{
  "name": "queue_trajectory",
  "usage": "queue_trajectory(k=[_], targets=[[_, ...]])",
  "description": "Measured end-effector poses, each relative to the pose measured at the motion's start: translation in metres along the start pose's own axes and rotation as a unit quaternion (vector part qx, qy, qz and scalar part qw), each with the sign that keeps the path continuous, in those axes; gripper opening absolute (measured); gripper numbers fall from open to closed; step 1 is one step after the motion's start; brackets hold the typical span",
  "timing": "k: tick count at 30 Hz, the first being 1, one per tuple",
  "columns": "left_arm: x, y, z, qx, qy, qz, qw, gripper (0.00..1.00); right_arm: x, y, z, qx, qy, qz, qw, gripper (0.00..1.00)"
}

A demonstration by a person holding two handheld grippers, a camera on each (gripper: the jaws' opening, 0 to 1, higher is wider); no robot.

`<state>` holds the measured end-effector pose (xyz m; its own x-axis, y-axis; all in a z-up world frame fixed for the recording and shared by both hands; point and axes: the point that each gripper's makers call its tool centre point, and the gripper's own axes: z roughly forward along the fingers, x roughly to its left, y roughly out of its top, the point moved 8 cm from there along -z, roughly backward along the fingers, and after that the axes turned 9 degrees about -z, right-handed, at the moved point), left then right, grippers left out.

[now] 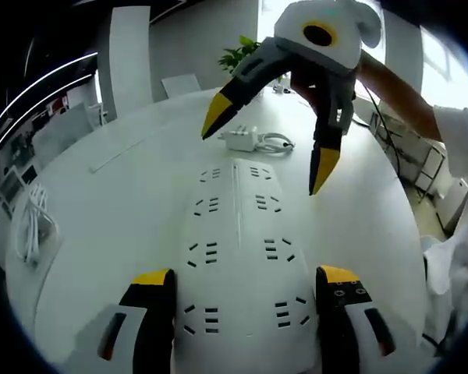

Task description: Straighten the power strip on the desk, plug the charger into it

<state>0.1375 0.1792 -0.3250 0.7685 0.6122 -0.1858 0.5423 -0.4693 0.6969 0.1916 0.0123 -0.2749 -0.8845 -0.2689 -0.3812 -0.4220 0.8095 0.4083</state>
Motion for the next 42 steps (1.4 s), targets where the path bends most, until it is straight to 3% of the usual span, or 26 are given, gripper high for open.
queue_trajectory(k=[2, 12, 22, 42], targets=[[0.0, 0.0, 0.0, 0.0, 0.0, 0.001, 1.0, 0.75, 0.001, 0.0, 0.002, 0.019, 0.016, -0.018, 0.9995, 0.73], [0.002, 0.0, 0.0, -0.004, -0.005, 0.002, 1.0, 0.75, -0.021, 0.01, 0.016, 0.039, 0.042, -0.046, 0.9973, 0.72], [0.0, 0.0, 0.0, -0.005, -0.006, 0.002, 1.0, 0.75, -0.019, 0.013, 0.041, 0.092, 0.108, -0.084, 0.9863, 0.69], [0.0, 0.0, 0.0, -0.001, -0.005, 0.004, 1.0, 0.75, -0.023, 0.016, 0.055, 0.102, 0.177, -0.087, 0.975, 0.65]])
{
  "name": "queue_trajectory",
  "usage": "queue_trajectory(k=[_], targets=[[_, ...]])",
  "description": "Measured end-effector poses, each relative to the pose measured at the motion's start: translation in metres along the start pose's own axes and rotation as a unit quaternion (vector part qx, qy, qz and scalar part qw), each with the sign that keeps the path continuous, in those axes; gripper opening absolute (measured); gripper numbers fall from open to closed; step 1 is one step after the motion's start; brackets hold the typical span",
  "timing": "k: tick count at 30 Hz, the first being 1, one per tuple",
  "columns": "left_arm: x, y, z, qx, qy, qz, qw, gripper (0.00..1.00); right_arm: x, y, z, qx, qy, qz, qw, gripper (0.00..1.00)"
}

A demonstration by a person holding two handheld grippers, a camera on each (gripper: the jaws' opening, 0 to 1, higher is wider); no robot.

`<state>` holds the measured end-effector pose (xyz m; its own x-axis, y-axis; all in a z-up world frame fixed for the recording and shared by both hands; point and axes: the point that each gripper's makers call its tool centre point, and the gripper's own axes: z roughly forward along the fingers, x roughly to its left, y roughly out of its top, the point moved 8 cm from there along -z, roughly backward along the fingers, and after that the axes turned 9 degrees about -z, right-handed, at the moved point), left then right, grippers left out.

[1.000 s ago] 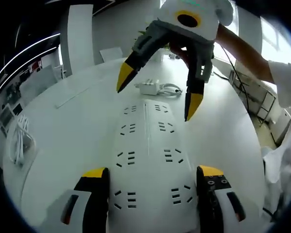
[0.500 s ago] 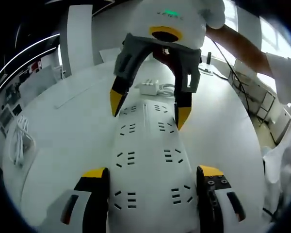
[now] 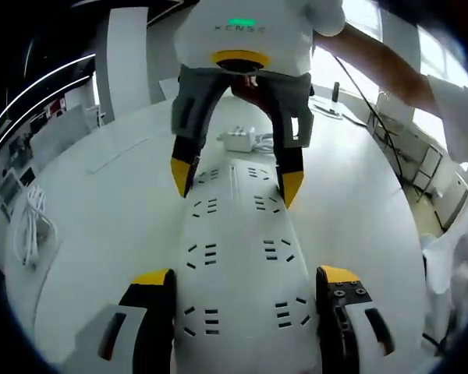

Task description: Straighten the power strip on the desk, plug the charger into it

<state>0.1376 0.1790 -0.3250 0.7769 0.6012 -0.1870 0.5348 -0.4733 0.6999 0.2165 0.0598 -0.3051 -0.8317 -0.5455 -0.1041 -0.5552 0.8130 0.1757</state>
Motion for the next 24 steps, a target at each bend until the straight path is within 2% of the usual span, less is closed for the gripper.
queue_trajectory(k=[8, 21, 24], targets=[[0.0003, 0.0001, 0.0003, 0.0, -0.001, 0.001, 1.0, 0.75, -0.0022, 0.0026, 0.0018, 0.012, 0.015, -0.007, 0.9998, 0.64], [0.0002, 0.0002, 0.0008, -0.001, -0.002, 0.0, 1.0, 0.75, 0.0002, 0.0047, 0.0007, 0.024, 0.011, -0.003, 0.9996, 0.65], [0.0002, 0.0001, 0.0009, -0.002, -0.004, 0.001, 1.0, 0.75, 0.0011, 0.0057, 0.0009, 0.028, 0.009, 0.014, 0.9995, 0.66]])
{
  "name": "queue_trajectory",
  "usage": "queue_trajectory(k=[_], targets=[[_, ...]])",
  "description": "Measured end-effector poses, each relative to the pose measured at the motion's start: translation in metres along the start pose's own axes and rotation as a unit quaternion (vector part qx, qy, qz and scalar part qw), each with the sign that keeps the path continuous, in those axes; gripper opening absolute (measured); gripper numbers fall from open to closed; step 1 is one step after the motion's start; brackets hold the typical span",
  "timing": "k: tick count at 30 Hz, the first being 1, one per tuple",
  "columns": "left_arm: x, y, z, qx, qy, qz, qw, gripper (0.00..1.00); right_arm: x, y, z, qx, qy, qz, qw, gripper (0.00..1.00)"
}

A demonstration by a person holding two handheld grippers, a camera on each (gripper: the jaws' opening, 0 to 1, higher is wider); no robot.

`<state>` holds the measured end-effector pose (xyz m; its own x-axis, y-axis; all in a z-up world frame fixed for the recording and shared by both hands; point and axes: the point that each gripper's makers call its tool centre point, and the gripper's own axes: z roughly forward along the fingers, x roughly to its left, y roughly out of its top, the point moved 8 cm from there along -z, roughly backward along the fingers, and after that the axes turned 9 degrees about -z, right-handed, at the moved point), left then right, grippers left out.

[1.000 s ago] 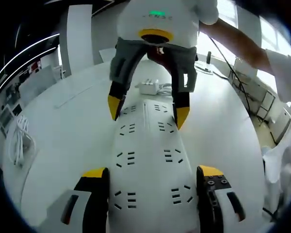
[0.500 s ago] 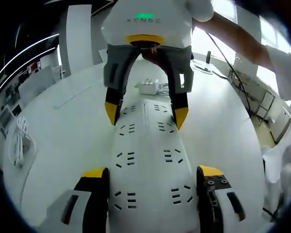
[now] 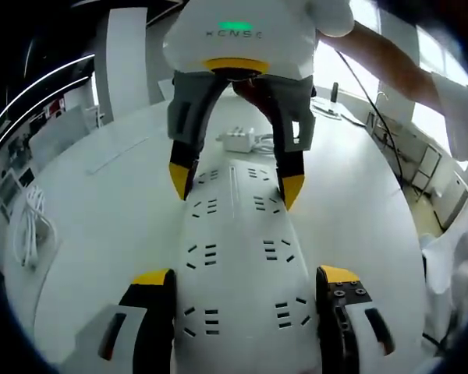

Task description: Straighten the power strip on the desk, plug the charger into it

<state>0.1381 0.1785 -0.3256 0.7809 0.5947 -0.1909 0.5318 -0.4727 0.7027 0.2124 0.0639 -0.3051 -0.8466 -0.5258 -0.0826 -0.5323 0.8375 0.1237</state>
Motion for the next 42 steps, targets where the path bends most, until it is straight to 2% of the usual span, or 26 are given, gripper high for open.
queue_trajectory(k=[3, 13, 19, 35, 42], targets=[[0.0, 0.0, 0.0, 0.0, 0.0, 0.0, 1.0, 0.75, 0.0, 0.002, 0.0, -0.007, -0.002, 0.014, 0.9999, 0.66], [0.0, 0.0, 0.0, -0.004, -0.012, 0.006, 0.9999, 0.75, 0.004, -0.001, -0.001, -0.027, -0.01, 0.012, 0.9995, 0.65], [0.002, 0.0, 0.001, -0.008, -0.033, 0.018, 0.9993, 0.75, 0.007, -0.002, -0.002, -0.027, -0.017, 0.033, 0.9989, 0.64], [0.003, 0.001, 0.001, -0.005, -0.055, 0.037, 0.9978, 0.75, 0.016, -0.002, -0.003, -0.027, -0.025, 0.065, 0.9972, 0.65], [0.004, 0.001, 0.001, -0.003, -0.074, 0.052, 0.9959, 0.75, 0.022, 0.0, -0.004, -0.014, -0.028, 0.093, 0.9952, 0.64]])
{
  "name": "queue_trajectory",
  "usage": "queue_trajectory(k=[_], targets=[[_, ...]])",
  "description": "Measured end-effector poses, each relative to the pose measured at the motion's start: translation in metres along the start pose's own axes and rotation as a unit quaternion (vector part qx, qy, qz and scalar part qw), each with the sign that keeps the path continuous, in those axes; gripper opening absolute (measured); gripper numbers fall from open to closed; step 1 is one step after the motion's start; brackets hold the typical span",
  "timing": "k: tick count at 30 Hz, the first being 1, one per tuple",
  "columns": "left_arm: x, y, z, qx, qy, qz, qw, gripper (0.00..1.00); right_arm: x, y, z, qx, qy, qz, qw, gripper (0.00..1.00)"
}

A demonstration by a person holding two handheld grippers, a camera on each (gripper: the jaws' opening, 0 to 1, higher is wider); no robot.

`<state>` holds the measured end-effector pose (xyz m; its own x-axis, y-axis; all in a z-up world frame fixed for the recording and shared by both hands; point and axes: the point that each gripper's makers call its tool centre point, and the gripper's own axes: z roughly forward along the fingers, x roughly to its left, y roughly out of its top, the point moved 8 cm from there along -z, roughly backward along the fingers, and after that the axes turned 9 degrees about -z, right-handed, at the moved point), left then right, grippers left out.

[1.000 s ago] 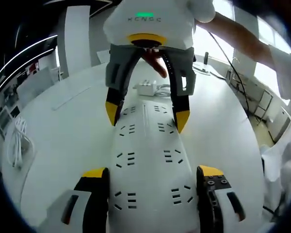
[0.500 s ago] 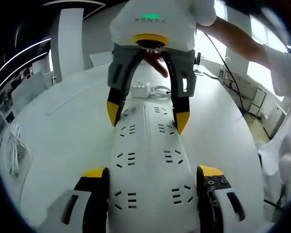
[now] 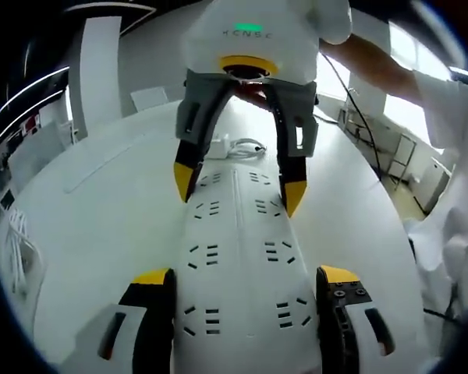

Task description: Straighten the power strip on the desk, plug the charger into it

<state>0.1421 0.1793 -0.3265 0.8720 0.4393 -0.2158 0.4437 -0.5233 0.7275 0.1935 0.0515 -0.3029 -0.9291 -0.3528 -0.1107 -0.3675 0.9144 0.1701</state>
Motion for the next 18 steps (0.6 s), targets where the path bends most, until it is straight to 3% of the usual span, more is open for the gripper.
queue_trajectory(k=[18], targets=[[0.0027, 0.0012, 0.0021, -0.01, -0.027, 0.012, 0.9995, 0.75, 0.0104, -0.0021, -0.0023, 0.005, -0.018, 0.043, 0.9989, 0.64]])
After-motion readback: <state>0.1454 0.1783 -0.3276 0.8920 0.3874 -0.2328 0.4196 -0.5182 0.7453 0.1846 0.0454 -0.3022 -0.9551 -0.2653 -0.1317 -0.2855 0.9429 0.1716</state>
